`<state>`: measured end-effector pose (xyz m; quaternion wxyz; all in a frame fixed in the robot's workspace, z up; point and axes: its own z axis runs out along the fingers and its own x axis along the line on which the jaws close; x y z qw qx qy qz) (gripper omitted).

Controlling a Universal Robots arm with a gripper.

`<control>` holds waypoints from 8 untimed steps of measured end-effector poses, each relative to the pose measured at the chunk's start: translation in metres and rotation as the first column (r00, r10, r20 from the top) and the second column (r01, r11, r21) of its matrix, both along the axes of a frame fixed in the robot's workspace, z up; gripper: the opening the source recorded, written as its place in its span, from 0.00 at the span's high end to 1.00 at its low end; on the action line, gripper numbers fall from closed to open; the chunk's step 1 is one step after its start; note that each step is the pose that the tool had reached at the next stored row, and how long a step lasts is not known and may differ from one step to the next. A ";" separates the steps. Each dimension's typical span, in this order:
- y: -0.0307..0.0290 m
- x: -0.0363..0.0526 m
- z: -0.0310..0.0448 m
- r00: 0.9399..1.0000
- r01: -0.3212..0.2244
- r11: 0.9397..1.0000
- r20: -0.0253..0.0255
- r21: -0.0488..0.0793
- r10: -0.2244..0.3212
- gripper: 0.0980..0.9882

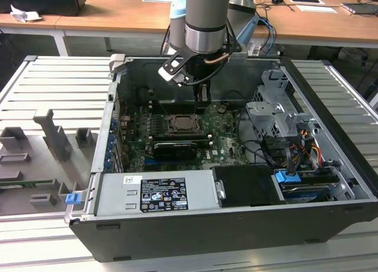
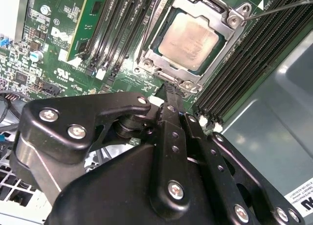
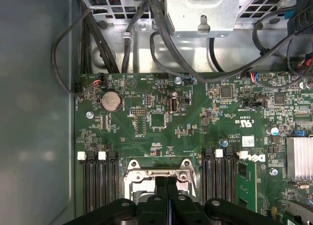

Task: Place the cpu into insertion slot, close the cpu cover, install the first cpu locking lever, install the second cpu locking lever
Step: 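Close the cpu cover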

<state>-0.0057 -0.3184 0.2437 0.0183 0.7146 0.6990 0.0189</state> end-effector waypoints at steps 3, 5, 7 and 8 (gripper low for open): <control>0.0000 -0.0012 -0.0001 1.000 0.000 1.000 0.000 0.000 0.000 0.99; 0.0000 -0.0024 -0.0002 1.000 0.000 1.000 0.000 0.000 0.000 0.99; 0.0000 -0.0030 -0.0003 1.000 0.000 1.000 0.000 0.000 0.000 0.99; 0.0000 -0.0034 -0.0004 1.000 0.000 1.000 0.000 0.000 0.000 0.99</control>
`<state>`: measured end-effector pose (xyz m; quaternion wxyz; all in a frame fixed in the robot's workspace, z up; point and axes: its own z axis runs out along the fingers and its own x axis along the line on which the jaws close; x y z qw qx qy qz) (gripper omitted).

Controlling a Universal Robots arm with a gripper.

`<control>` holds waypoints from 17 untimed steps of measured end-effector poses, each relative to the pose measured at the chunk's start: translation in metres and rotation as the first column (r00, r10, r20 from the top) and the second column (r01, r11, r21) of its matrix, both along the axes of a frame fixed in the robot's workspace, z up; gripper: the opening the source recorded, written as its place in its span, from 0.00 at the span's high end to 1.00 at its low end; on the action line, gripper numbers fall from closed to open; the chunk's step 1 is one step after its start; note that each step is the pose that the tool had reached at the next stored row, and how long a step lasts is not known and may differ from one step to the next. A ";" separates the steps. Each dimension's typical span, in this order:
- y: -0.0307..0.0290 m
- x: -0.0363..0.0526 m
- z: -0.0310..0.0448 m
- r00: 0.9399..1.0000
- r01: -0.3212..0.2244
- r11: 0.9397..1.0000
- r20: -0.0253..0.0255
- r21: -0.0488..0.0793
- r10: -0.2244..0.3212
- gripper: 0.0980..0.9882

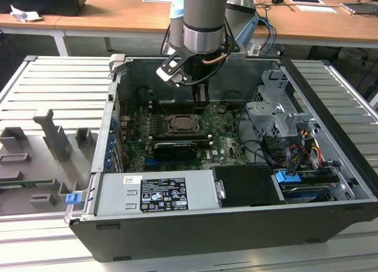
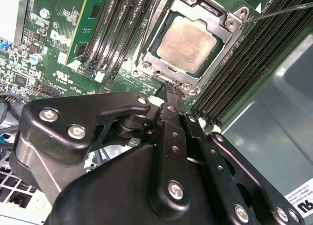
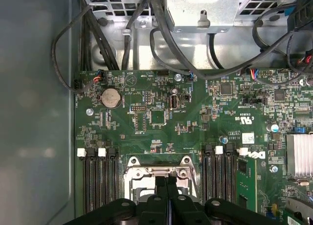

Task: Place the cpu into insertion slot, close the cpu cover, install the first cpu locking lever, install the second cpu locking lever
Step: 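Close the cpu cover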

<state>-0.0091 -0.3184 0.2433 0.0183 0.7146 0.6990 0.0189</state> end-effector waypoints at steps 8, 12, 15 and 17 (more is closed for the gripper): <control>0.0000 -0.0101 -0.0007 1.000 0.000 1.000 0.000 0.001 0.000 0.99; 0.0000 -0.0118 -0.0010 1.000 0.000 1.000 0.000 0.001 0.000 0.99; 0.0000 -0.0134 -0.0010 1.000 0.000 1.000 0.000 0.001 0.000 0.99; 0.0000 -0.0151 -0.0012 1.000 0.000 1.000 0.000 0.001 0.000 0.99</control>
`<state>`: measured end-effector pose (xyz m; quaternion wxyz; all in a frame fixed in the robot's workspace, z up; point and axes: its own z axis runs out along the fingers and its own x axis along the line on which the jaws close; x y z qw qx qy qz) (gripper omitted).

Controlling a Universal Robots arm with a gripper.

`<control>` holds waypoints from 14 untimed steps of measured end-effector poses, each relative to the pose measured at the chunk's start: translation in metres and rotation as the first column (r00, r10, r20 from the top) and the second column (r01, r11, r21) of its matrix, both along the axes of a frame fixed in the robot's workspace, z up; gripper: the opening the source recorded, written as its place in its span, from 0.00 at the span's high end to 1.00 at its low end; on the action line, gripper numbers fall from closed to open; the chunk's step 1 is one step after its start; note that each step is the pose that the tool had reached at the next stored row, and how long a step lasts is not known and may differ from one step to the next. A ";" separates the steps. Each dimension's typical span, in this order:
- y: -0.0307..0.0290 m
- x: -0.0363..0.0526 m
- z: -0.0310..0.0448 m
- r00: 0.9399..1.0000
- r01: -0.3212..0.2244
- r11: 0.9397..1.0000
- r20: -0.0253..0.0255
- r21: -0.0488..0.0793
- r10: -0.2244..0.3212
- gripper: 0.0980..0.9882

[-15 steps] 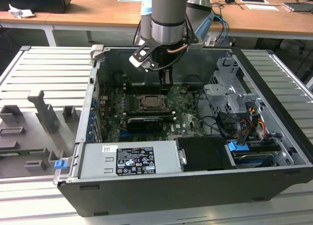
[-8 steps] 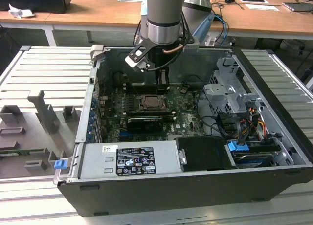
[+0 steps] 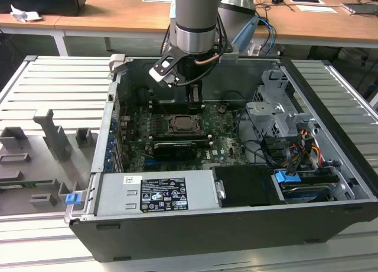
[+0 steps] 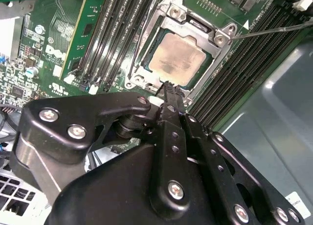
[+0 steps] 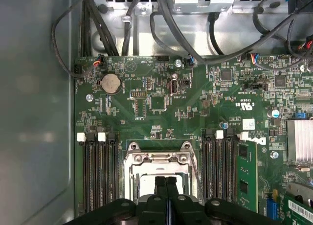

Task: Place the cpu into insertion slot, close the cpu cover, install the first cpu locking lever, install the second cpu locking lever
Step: 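Close the cpu cover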

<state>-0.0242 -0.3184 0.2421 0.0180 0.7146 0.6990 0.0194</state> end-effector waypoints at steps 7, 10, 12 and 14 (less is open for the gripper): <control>0.0001 -0.0079 -0.0016 1.000 -0.020 1.000 0.000 0.000 0.020 0.99; 0.0000 -0.0093 -0.0017 0.999 -0.052 0.999 0.000 0.000 0.052 0.99; 0.0001 -0.0155 -0.0018 0.998 -0.061 0.998 0.000 0.000 0.061 0.99; 0.0003 -0.0200 -0.0018 0.998 -0.061 0.998 0.000 0.000 0.061 0.99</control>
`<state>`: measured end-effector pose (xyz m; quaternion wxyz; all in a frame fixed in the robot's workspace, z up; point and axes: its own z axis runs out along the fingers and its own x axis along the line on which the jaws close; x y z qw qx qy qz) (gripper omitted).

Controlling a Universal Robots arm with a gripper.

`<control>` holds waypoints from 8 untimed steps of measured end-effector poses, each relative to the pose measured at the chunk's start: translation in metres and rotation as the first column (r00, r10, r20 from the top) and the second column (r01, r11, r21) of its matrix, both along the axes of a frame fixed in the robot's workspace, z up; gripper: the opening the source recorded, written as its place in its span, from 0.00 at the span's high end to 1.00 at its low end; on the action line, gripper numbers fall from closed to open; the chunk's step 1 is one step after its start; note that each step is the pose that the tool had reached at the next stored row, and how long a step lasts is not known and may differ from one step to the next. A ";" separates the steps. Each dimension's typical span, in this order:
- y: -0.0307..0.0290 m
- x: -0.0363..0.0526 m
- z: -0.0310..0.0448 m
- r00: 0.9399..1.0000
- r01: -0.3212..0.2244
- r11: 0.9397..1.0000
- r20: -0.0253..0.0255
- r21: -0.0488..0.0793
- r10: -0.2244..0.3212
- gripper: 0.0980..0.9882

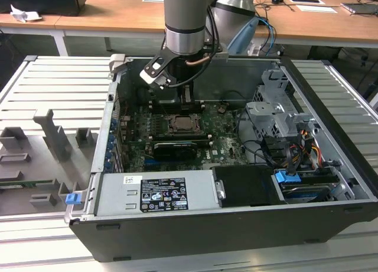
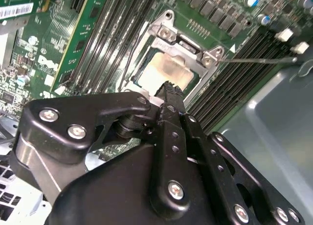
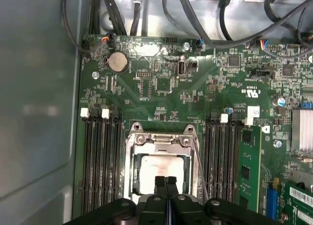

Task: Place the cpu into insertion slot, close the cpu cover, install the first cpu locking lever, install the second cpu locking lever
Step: 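Close the cpu cover, then install the first cpu locking lever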

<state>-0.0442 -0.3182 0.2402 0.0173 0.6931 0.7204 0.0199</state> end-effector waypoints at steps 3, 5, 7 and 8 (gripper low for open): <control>0.0002 -0.0036 0.0000 1.000 0.000 1.000 0.000 0.000 0.000 0.99; 0.0005 -0.0057 0.0000 1.000 0.000 1.000 0.000 0.000 0.000 0.99; 0.0004 -0.0061 0.0013 1.000 0.000 1.000 0.000 0.000 0.000 0.99; 0.0005 -0.0061 0.0043 1.000 0.000 1.000 0.000 0.000 0.000 0.99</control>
